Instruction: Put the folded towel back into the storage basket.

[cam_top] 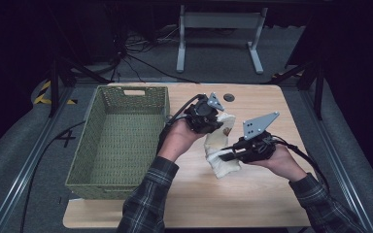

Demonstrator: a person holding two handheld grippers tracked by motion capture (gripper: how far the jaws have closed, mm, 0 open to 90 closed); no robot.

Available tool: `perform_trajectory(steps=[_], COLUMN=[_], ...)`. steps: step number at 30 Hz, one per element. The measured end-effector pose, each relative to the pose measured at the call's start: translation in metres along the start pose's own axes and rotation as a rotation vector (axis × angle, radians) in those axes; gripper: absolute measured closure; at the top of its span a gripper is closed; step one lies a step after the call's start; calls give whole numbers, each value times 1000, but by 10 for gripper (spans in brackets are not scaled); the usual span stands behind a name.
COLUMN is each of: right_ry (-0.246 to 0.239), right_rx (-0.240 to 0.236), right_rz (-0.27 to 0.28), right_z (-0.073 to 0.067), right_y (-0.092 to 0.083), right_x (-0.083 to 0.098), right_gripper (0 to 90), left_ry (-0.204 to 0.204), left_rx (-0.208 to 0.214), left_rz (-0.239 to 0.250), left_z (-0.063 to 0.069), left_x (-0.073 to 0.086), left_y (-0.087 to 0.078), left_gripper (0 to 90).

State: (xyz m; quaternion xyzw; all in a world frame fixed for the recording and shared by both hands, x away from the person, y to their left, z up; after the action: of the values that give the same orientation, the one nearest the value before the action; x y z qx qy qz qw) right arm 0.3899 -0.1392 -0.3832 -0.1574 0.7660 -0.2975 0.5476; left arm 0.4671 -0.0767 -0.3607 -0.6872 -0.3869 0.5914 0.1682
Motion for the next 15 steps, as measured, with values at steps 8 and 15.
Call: perform_trajectory(steps=[8, 15], right_ry=[-4, -5], right_rx=[1, 8], right_rz=[35, 62], right_z=[-5, -9], right_y=[13, 30], right_x=[-40, -68], right_gripper=[799, 799], left_ry=[12, 14], left_rx=[11, -8], left_rz=[29, 62], left_z=[-17, -34], left_x=[9, 21], left_y=[-27, -54], left_gripper=[793, 795])
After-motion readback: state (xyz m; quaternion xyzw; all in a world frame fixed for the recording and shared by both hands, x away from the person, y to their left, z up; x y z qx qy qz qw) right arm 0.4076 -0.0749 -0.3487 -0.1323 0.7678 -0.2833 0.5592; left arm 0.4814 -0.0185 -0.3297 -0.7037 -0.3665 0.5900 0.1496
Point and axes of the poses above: each handheld gripper's, and its own axes: y roughly forward along the jaws, x roughly out of its underside, z roughly to its right, the point moved 10 cm from there along y, roughly forward along the jaws, and after that the axes turned 13 degrees about y, right-handed, at the moved point
